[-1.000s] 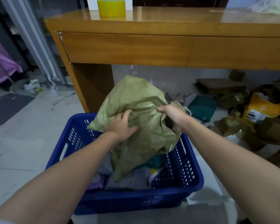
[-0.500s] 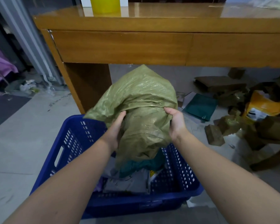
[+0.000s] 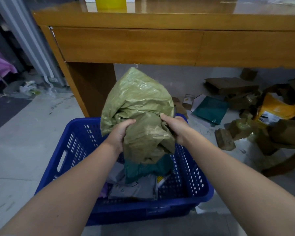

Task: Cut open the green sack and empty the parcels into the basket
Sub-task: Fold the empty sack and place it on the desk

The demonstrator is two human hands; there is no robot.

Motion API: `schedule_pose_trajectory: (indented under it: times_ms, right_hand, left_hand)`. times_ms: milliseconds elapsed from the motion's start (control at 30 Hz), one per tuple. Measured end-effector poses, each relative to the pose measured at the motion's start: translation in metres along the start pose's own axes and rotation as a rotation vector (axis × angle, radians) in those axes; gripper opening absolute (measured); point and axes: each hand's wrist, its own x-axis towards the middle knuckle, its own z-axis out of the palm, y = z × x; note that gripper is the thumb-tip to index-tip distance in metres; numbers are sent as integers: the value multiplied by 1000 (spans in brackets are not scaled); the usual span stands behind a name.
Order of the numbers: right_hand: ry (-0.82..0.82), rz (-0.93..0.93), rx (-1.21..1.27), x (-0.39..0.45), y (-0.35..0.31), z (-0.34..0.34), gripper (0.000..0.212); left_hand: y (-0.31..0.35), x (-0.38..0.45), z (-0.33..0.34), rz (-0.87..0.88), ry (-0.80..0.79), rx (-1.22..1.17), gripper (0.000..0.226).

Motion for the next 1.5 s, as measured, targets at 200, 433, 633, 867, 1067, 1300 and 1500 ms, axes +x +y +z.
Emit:
schedule_pose_trajectory:
  times_ms: [200, 433, 633, 867, 1067, 1300, 1500]
  right_hand:
    - [428, -274, -528, -1, -17, -4, 45]
    - [264, -394, -426, -18, -23, 14, 25]
    - [101, -55, -753, -30, -20, 42, 96]
    - [19, 173, -60, -21, -2, 29, 95]
    - [-44, 101, 464, -19, 4, 27, 63]
    - [244, -86, 467, -24, -18, 11, 40]
    - [170, -95, 334, -30, -22, 14, 46]
  left_hand:
    - [12, 4, -3, 175, 253, -85, 19]
    - [15, 7, -5, 200, 339, -133, 27]
    - [19, 5, 17, 240, 409, -339, 38]
    - [22, -18, 56, 64, 172, -407, 34]
    - [24, -25, 60, -123, -31, -305, 43]
    - [29, -25, 7, 440, 394, 758, 33]
    - [34, -11, 9, 850, 119, 1632, 124]
